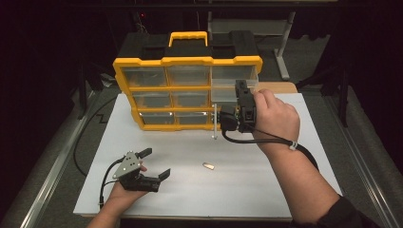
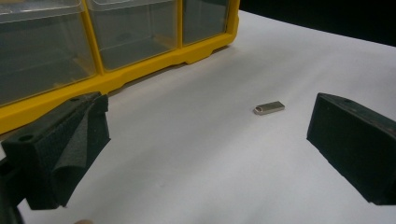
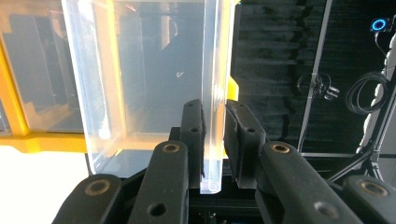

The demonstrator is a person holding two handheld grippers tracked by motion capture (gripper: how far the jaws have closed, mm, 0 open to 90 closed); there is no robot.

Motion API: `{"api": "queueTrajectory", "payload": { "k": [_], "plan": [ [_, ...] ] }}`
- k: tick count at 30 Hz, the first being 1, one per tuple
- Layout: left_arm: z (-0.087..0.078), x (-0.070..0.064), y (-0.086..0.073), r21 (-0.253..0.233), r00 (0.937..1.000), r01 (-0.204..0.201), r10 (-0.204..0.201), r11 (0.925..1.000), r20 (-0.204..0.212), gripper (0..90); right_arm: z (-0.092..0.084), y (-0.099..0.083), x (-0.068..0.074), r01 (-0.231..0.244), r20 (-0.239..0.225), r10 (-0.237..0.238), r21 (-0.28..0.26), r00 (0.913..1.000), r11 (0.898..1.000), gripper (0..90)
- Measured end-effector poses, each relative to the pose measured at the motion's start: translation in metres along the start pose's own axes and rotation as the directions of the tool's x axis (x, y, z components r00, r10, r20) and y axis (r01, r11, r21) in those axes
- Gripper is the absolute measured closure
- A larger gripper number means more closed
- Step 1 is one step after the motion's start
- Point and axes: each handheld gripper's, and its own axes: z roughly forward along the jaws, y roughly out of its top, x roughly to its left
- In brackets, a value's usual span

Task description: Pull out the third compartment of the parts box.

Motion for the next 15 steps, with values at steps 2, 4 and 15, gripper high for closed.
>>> {"api": "queueTrajectory", "payload": {
  "k": [2, 4, 15],
  "plan": [
    [0.0, 0.0, 0.0, 0.001, 1.0, 0.001, -0.001, 1.0, 0.002, 0.2, -0.003, 0.0, 0.0, 0.003, 0.003, -0.003, -0.002, 1.0, 1.0, 79.2],
    [0.0, 0.0, 0.0, 0.002, 1.0, -0.001, 0.001, 1.0, 0.003, 0.2, -0.007, 0.0, 0.0, 0.002, 0.005, -0.002, -0.004, 1.0, 1.0, 79.3],
    [0.0, -0.001, 0.0, 0.003, 1.0, 0.0, 0.0, 1.0, 0.004, 0.2, -0.026, -0.001, 0.004, 0.0, 0.03, 0.001, -0.028, 0.9995, 1.0, 79.4]
  ]
}}
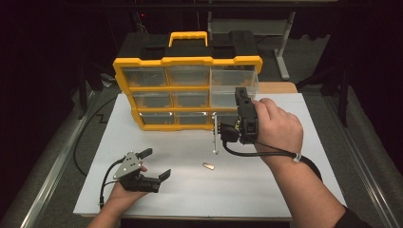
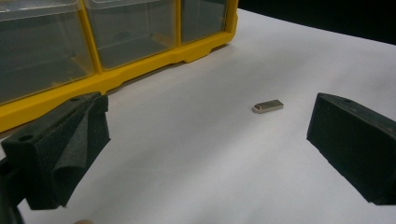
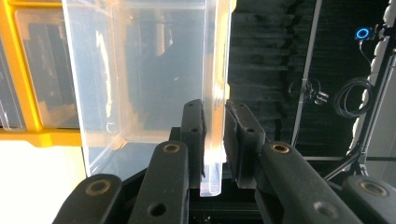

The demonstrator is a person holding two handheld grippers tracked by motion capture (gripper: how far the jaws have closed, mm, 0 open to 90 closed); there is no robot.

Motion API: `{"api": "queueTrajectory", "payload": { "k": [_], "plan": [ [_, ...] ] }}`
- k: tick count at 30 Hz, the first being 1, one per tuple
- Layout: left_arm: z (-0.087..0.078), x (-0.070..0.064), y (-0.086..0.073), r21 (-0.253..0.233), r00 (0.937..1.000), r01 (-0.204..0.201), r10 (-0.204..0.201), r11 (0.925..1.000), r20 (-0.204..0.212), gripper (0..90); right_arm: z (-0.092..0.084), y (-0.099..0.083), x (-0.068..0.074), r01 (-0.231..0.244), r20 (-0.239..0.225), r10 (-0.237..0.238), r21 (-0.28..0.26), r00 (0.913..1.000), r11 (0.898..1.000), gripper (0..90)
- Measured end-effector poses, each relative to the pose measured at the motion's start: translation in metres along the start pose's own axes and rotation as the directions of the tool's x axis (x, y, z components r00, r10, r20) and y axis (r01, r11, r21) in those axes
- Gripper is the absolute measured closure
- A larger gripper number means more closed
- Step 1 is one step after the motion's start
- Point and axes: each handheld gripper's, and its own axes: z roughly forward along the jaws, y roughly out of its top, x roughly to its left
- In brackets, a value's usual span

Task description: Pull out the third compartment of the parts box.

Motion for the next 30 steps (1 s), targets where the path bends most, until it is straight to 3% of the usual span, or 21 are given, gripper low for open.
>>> {"api": "queueTrajectory", "payload": {
  "k": [15, 30],
  "plan": [
    [0.0028, 0.0003, 0.0005, -0.003, 1.0, 0.001, -0.001, 1.0, 0.007, 0.2, -0.0086, -0.0015, 0.004, 0.001, 0.013, -0.001, -0.008, 0.9999, 1.0, 79.3],
    [0.0027, -0.0001, 0.0008, -0.002, 1.0, -0.002, 0.002, 1.0, 0.007, 0.2, -0.0057, -0.002, 0.0091, -0.001, 0.018, 0.001, -0.004, 0.9998, 1.0, 78.8]
  ]
}}
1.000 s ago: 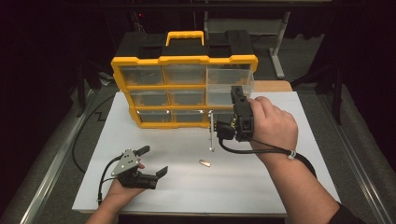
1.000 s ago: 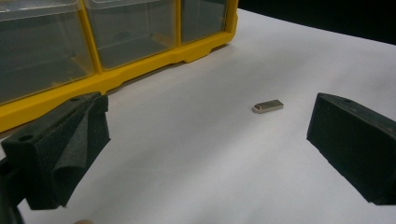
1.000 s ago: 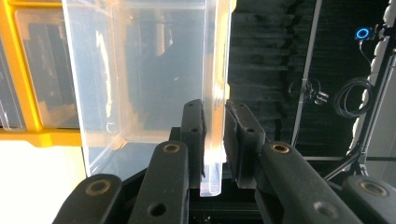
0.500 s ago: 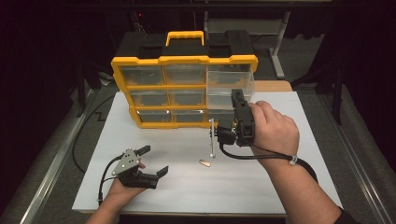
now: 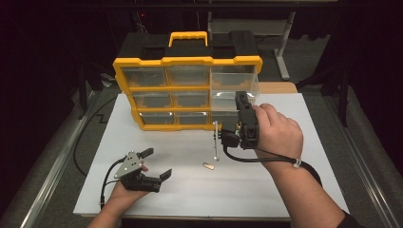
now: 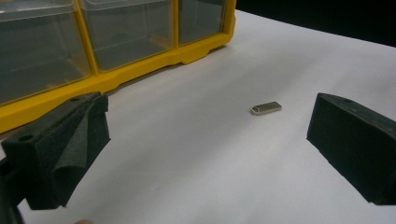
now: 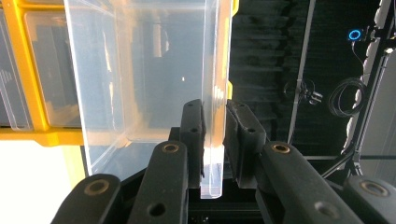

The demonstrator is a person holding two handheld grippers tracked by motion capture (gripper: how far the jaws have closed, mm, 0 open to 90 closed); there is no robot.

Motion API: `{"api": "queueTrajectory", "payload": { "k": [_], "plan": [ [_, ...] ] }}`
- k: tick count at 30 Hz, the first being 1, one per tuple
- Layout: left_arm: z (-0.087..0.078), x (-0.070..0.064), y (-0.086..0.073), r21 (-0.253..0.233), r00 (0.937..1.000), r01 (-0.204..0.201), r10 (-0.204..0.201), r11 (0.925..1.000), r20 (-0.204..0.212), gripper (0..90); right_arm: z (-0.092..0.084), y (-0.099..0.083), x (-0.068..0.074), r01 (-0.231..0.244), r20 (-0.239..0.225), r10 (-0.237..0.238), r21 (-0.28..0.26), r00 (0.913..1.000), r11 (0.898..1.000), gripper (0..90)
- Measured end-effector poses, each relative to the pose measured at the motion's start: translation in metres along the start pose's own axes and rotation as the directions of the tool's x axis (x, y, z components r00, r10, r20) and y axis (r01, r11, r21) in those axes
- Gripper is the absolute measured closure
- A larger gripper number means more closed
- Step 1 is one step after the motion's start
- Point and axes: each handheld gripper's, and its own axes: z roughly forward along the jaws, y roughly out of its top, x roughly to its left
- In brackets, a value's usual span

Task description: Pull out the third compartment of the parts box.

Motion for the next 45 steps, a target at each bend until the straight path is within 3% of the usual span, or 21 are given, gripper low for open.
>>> {"api": "queueTrajectory", "payload": {
  "k": [7, 11, 16, 20, 33, 40, 42, 43, 45],
  "plan": [
    [0.0, 0.0, 0.0, 0.001, 1.0, 0.002, -0.002, 1.0, 0.0, 0.2, 0.0, -0.001, 0.001, -0.007, -0.002, 0.007, -0.002, 1.0, 1.0, 76.7],
    [0.0, 0.0, 0.0, 0.001, 1.0, 0.002, -0.002, 1.0, -0.001, 0.2, -0.004, 0.0, 0.0, -0.031, -0.002, 0.031, -0.004, 0.9995, 0.999, 61.4],
    [0.0, 0.001, 0.0, 0.005, 1.0, 0.004, -0.004, 1.0, -0.009, 0.3, -0.014, -0.004, 0.001, -0.057, -0.011, 0.057, -0.025, 0.9983, 0.998, 54.0],
    [0.0, 0.0, 0.0, 0.006, 1.0, 0.004, -0.004, 1.0, -0.009, 0.2, -0.019, -0.008, 0.009, -0.051, -0.029, 0.05, -0.031, 0.9983, 0.998, 50.9],
    [0.001, 0.0, 0.0, 0.011, 0.9999, 0.003, -0.003, 0.9999, -0.01, 0.2, -0.026, -0.021, 0.051, -0.049, -0.108, 0.046, -0.023, 0.9931, 0.999, 45.2],
    [0.001, 0.0, -0.001, 0.01, 1.0, 0.003, -0.003, 0.9999, -0.008, 0.2, -0.027, -0.024, 0.077, -0.049, -0.162, 0.046, -0.015, 0.9856, 0.999, 43.9],
    [0.001, 0.0, -0.001, 0.011, 1.0, 0.003, -0.003, 0.9999, -0.008, 0.2, -0.027, -0.024, 0.084, -0.027, -0.174, 0.023, -0.02, 0.9844, 0.999, 43.7],
    [0.001, 0.0, -0.001, 0.012, 1.0, 0.003, -0.003, 0.9999, -0.007, 0.3, -0.027, -0.025, 0.09, -0.05, -0.186, 0.048, -0.008, 0.9814, 0.999, 43.7],
    [0.001, -0.001, -0.001, 0.013, 1.0, 0.003, -0.003, 0.9999, -0.007, 0.2, -0.027, -0.024, 0.097, -0.019, -0.193, 0.015, -0.018, 0.9811, 1.0, 43.6]
  ]
}}
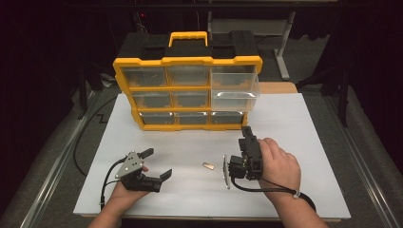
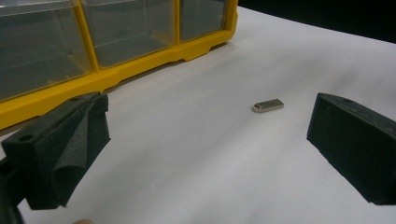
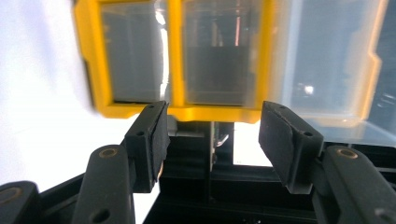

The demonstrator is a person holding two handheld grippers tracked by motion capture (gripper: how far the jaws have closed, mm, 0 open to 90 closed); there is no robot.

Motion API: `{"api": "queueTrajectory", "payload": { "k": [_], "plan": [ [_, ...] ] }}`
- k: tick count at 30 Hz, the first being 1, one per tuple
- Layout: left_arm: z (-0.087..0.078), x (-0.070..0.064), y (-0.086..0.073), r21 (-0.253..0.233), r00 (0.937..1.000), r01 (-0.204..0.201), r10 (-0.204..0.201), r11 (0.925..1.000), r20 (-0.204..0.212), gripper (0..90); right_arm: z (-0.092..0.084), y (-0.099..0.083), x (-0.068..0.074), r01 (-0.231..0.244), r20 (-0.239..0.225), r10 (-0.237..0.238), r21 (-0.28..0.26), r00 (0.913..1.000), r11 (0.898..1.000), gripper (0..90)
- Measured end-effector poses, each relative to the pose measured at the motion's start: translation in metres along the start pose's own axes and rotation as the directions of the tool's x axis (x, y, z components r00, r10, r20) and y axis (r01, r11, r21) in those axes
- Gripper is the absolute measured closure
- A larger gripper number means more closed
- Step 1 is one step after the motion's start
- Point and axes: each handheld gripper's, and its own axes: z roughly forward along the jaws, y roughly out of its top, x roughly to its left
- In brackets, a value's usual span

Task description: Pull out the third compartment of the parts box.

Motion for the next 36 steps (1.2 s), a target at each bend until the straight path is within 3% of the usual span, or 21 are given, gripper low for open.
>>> {"api": "queueTrajectory", "payload": {
  "k": [1, 3, 4, 5, 6, 8, 13, 15, 19, 22, 25, 28, 30, 36],
  "plan": [
    [0.0, 0.0, 0.0, 0.0, 1.0, 0.0, 0.0, 1.0, 0.0, 0.2, 0.001, 0.0, 0.006, -0.029, -0.014, 0.029, 0.012, 0.9995, 1.0, 43.6],
    [0.0, 0.0, 0.0, 0.001, 1.0, 0.0, 0.0, 1.0, 0.002, 0.2, 0.003, -0.001, 0.012, 0.0, -0.023, 0.001, 0.005, 0.9997, 1.0, 43.6],
    [0.0, 0.0, 0.0, 0.002, 1.0, 0.0, 0.0, 1.0, 0.002, 0.2, 0.003, -0.001, 0.017, -0.028, -0.037, 0.029, 0.016, 0.9989, 0.999, 43.6],
    [0.0, 0.0, 0.0, 0.004, 1.0, -0.001, 0.001, 1.0, 0.003, 0.2, 0.005, -0.001, 0.02, -0.005, -0.043, 0.005, 0.012, 0.9991, 1.0, 43.5],
    [0.001, 0.0, 0.0, 0.005, 1.0, -0.001, 0.001, 1.0, 0.003, 0.2, 0.006, -0.002, 0.025, -0.019, -0.051, 0.02, 0.017, 0.9985, 1.0, 43.5],
    [0.001, 0.0, 0.0, 0.005, 1.0, -0.001, 0.001, 1.0, 0.001, 0.2, 0.008, -0.003, 0.031, 0.001, -0.061, 0.0, 0.012, 0.9981, 1.0, 43.5],
    [0.001, 0.001, -0.001, 0.007, 1.0, 0.001, -0.001, 1.0, -0.002, 0.2, 0.012, -0.005, 0.054, -0.033, -0.11, 0.038, 0.043, 0.9932, 0.999, 43.4],
    [0.001, 0.0, -0.001, 0.009, 1.0, 0.0, 0.0, 1.0, -0.003, 0.2, 0.013, -0.006, 0.061, -0.013, -0.111, 0.017, 0.033, 0.9937, 0.999, 43.4],
    [0.0, 0.001, -0.001, 0.01, 1.0, -0.001, 0.001, 0.9999, -0.007, 0.2, 0.014, -0.008, 0.076, -0.026, -0.133, 0.029, 0.03, 0.9907, 0.999, 43.2],
    [-0.001, 0.003, -0.001, 0.012, 0.9999, 0.003, -0.003, 0.9999, -0.016, 0.2, 0.012, -0.013, 0.084, -0.052, -0.159, 0.059, 0.049, 0.9855, 0.997, 43.2],
    [-0.002, 0.004, -0.001, 0.013, 0.9998, 0.004, -0.004, 0.9999, -0.021, 0.2, 0.008, -0.02, 0.089, -0.046, -0.165, 0.055, 0.058, 0.9847, 0.997, 43.2],
    [-0.001, 0.003, -0.001, 0.015, 0.9998, 0.002, -0.001, 0.9999, -0.02, 0.2, 0.002, -0.029, 0.091, -0.071, -0.183, 0.083, 0.069, 0.9796, 0.995, 42.1],
    [-0.001, 0.002, -0.001, 0.013, 0.9998, 0.003, -0.002, 0.9999, -0.02, 0.2, -0.001, -0.037, 0.089, -0.09, -0.196, 0.099, 0.053, 0.9755, 0.995, 41.8],
    [-0.002, 0.001, -0.001, 0.019, 0.9997, -0.006, 0.006, 0.9998, -0.024, 0.2, -0.006, -0.047, 0.079, -0.099, -0.182, 0.109, 0.065, 0.9773, 0.993, 39.3]
  ]
}}
